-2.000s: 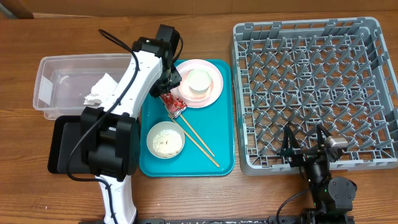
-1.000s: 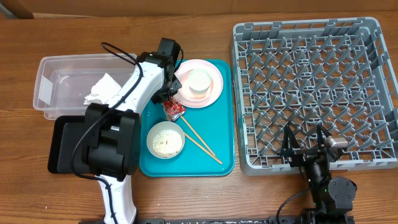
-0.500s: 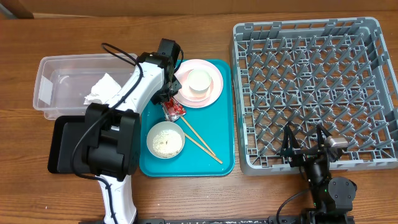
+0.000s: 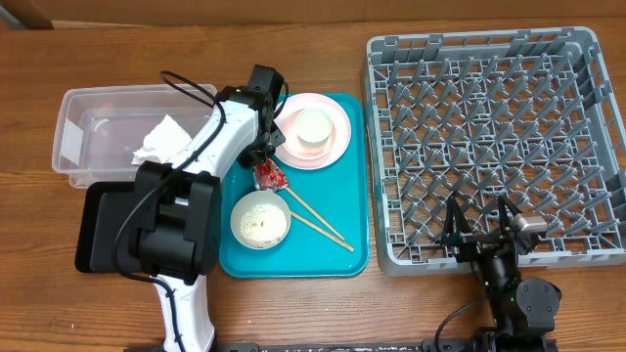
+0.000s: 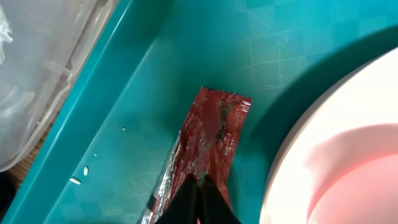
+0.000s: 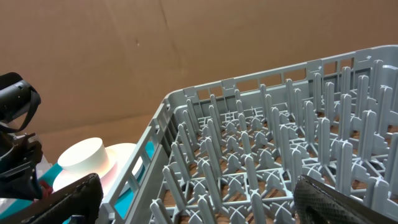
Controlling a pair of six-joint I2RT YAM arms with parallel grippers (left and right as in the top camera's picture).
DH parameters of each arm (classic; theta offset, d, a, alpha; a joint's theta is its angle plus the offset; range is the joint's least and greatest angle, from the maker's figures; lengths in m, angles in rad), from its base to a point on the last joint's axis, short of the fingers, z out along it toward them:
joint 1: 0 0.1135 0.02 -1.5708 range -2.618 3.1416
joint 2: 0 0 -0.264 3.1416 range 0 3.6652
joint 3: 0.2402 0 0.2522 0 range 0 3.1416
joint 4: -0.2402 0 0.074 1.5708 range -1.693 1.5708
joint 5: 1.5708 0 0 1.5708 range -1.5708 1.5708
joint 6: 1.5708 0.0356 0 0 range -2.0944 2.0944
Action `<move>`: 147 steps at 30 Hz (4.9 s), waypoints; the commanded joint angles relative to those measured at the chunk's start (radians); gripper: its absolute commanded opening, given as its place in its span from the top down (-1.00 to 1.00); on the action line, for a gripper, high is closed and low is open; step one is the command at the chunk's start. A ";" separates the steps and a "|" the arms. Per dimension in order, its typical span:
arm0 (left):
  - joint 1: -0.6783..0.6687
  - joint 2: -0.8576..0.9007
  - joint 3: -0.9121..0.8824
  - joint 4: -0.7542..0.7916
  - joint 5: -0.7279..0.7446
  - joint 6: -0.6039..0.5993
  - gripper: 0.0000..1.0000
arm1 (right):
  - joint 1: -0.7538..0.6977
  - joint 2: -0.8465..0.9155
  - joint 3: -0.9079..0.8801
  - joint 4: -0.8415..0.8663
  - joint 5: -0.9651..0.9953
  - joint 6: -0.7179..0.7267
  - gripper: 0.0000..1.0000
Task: Sort waste into correct bins and load items into the dishwasher
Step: 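Reach the left gripper to the red wrapper and grasp it, then carry the red wrapper with the left gripper into the clear bin and release, then reach the left gripper to the rice bowl rim and grasp it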
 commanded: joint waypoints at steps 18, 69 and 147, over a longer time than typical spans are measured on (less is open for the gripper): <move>0.052 0.000 0.564 -0.434 -0.020 0.133 0.92 | -0.002 0.000 -0.011 0.005 0.003 0.005 -0.99; 0.474 -0.105 0.553 -0.537 0.513 0.552 0.87 | -0.002 0.000 -0.011 0.005 0.003 0.005 -1.00; -0.352 -0.298 -0.269 -0.190 0.076 0.330 0.59 | -0.002 0.000 -0.011 0.005 0.003 0.005 -1.00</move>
